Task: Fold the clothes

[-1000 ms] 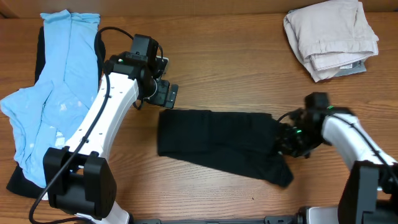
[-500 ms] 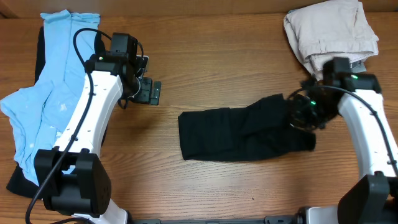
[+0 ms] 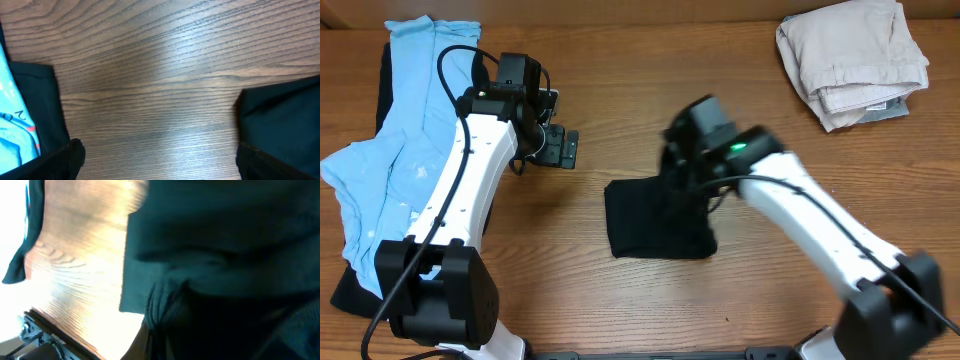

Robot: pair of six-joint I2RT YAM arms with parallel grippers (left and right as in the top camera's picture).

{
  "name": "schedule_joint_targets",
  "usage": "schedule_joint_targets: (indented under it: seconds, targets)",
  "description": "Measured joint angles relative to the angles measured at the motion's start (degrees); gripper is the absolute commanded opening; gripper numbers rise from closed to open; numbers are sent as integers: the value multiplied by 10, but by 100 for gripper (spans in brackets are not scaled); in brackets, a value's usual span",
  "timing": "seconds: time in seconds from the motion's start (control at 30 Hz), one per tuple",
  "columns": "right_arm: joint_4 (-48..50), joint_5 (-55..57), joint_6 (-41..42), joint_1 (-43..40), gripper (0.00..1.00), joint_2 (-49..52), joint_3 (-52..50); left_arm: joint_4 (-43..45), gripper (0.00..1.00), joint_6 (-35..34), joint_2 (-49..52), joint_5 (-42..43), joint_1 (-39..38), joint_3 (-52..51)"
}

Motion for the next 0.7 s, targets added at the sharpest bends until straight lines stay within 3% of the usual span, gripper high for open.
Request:
schedule_joint_targets:
  seconds: [0.1, 0.2, 0.7]
  targets:
    - [21, 0, 17, 42, 47, 38, 0, 0, 100, 0, 0, 0, 0, 0]
    - [32, -5, 21, 76, 59, 61, 0, 0, 100, 0, 0, 0, 0, 0]
    - [-88, 12, 5, 57, 67, 24, 129, 3, 100, 0, 0, 0, 0, 0]
